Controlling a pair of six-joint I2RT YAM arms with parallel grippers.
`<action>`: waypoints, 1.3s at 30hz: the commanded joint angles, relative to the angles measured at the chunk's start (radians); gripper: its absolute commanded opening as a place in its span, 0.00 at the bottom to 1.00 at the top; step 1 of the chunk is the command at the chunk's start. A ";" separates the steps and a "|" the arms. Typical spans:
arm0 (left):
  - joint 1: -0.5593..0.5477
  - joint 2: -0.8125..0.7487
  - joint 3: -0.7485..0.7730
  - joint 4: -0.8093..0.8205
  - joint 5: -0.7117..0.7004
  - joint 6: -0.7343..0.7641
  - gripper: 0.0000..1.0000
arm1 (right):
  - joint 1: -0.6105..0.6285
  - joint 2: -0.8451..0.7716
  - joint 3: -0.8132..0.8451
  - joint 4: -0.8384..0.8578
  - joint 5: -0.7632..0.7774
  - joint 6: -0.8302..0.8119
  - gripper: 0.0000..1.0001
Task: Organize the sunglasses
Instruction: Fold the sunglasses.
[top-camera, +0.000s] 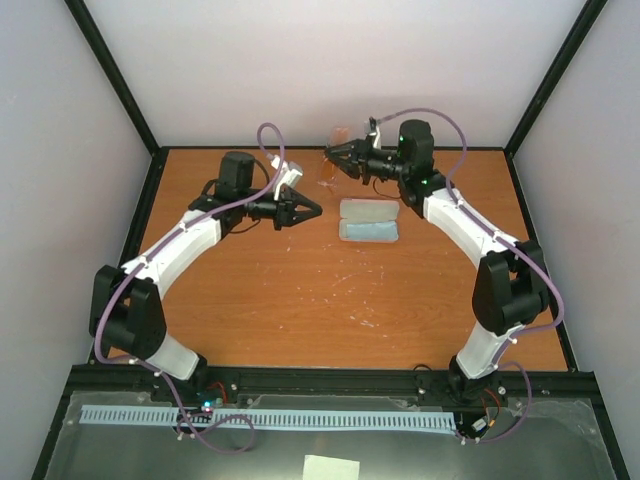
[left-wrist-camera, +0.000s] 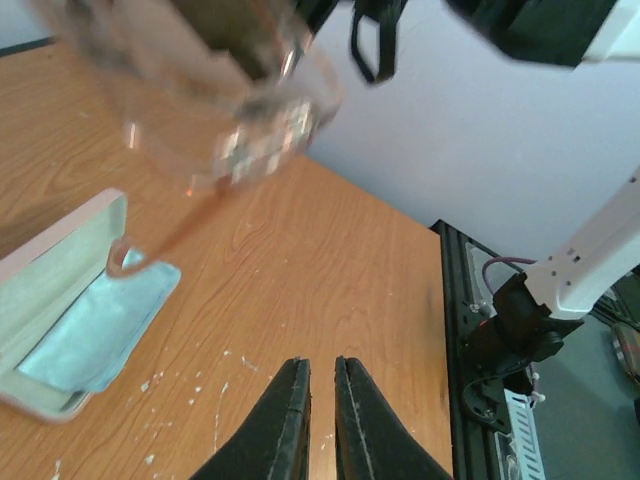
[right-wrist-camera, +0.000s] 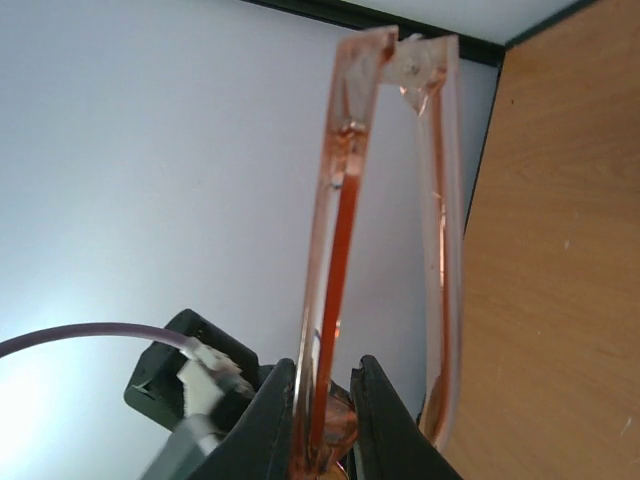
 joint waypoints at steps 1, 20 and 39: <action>-0.007 0.032 0.061 0.121 0.110 -0.057 0.11 | -0.011 -0.044 -0.082 0.211 -0.024 0.186 0.03; -0.055 0.091 0.073 0.194 0.078 -0.072 0.16 | -0.009 -0.130 -0.319 0.654 0.025 0.504 0.03; -0.055 0.213 0.248 0.332 -0.013 -0.104 0.21 | 0.043 -0.218 -0.450 0.579 -0.037 0.481 0.03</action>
